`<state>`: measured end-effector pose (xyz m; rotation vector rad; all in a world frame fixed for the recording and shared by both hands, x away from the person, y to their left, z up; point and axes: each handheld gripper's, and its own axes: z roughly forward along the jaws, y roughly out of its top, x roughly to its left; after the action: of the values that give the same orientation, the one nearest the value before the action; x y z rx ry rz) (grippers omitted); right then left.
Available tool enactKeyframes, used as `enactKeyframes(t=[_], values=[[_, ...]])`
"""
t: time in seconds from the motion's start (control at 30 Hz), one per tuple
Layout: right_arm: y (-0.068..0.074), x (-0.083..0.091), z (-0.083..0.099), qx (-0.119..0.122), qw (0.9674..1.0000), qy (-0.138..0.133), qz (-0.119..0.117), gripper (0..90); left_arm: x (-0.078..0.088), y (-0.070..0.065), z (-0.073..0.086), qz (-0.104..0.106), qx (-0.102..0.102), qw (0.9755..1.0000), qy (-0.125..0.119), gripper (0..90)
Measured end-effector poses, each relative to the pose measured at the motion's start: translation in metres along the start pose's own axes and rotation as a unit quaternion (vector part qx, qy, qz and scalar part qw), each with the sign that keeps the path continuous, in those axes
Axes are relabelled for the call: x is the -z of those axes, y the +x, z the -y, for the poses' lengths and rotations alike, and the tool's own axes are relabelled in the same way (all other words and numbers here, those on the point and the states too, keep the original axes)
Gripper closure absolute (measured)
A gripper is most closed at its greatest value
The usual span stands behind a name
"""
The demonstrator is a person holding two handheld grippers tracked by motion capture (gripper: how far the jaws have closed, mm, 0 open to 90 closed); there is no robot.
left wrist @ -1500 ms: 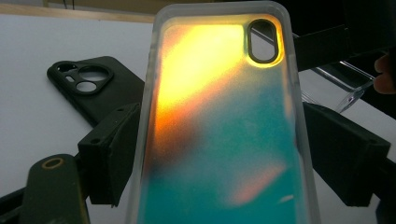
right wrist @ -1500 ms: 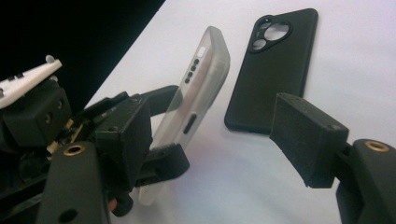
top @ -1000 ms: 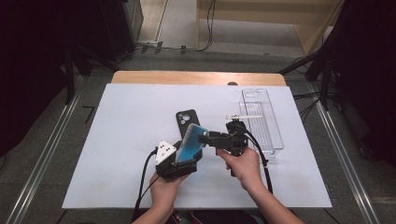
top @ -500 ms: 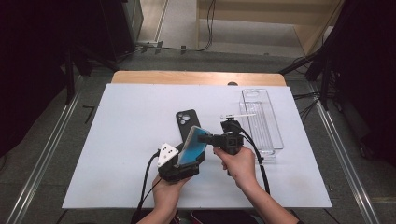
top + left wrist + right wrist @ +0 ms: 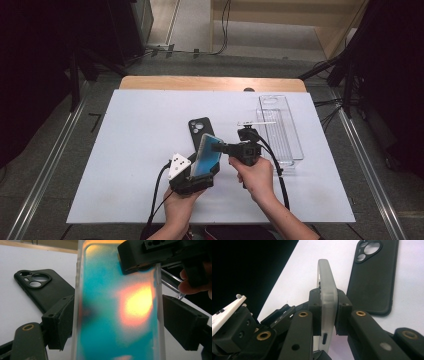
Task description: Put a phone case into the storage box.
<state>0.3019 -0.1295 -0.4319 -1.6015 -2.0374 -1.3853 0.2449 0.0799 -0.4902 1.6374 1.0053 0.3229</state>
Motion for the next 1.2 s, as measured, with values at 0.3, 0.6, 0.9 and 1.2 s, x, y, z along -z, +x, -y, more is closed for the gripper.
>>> enactKeyframes(t=[0.3, 0.6, 0.9, 1.2], values=[[0.002, 0.004, -0.001, 0.007, 1.0000, -0.002, 0.001, 77.2, 0.000, 0.003, -0.005, 0.019, 0.031, 0.9991, 0.024, 12.0], [0.006, 0.010, -0.003, 0.035, 0.9989, -0.013, 0.027, 77.2, 0.004, 0.002, -0.011, 0.025, 0.036, 0.9971, 0.062, 11.2], [0.007, 0.016, -0.004, 0.069, 0.9960, -0.019, 0.054, 77.2, 0.007, 0.009, -0.022, 0.077, 0.034, 0.9906, 0.107, 14.1], [0.009, 0.022, -0.002, 0.105, 0.9922, -0.022, 0.062, 77.1, 0.008, 0.023, -0.034, 0.100, 0.024, 0.9824, 0.156, 14.1]])
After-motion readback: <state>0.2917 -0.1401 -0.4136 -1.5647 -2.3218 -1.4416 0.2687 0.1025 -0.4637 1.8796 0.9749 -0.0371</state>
